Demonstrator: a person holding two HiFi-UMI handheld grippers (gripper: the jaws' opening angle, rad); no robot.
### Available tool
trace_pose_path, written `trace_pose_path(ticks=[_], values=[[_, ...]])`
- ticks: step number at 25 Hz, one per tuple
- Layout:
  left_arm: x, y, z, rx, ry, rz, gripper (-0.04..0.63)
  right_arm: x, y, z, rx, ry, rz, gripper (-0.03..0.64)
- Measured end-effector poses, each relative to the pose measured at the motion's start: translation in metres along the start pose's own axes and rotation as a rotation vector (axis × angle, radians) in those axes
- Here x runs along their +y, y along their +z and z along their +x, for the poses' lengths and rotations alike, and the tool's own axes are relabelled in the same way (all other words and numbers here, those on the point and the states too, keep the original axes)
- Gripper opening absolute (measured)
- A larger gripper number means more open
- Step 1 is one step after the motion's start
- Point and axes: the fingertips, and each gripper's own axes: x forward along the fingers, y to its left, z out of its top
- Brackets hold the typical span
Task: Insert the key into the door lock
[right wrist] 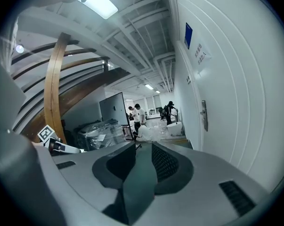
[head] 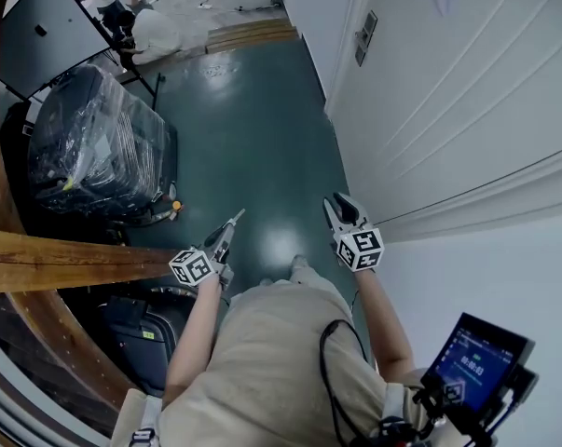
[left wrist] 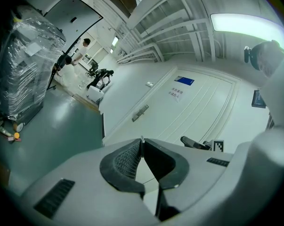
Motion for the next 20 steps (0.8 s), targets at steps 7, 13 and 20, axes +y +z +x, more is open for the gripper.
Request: trace_pose_path(ticks=[7,13,20], values=[[-0.012,0.001,0.015,-0.027,-0.004,0.006,0.032,-0.012,0.006,0.006,0.003,0.021,-0.022,0.112],[-0.014,-0.008,0.015,-0.046,0.002,-0.021,0.032,-0.011,0.0,0.006,0.037,0.045,-0.049,0.112],[-0.01,0.008,0.003,-0.071,0.012,-0.035,0.032,-0.006,0.004,0.014,0.066,0.041,-0.047,0.112]])
